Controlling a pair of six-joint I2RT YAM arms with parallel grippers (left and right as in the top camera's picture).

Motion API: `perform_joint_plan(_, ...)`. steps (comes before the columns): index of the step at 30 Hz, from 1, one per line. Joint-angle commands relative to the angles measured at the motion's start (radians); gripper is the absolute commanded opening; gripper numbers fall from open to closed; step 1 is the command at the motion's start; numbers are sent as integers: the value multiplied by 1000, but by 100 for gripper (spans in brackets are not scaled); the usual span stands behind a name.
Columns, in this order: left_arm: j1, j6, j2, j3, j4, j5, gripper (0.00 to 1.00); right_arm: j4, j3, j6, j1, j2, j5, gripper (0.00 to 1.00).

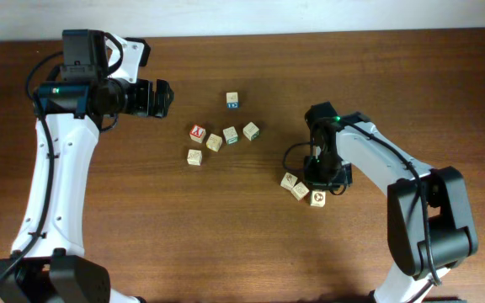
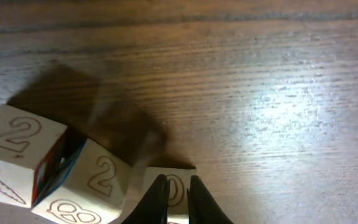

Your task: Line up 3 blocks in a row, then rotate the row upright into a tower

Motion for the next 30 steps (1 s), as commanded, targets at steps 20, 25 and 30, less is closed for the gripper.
perform_joint_plan(20, 2, 16, -2, 18, 2, 11, 99, 153, -302, 148, -76, -205, -173, 17)
perform_joint_plan(25, 2, 16, -2, 18, 2, 11, 99, 269, -299, 145, -55, -179, -278, 17)
perform_joint_plan(30, 2, 16, -2, 18, 2, 11, 99, 518, -299, 159, -53, -176, -344, 16)
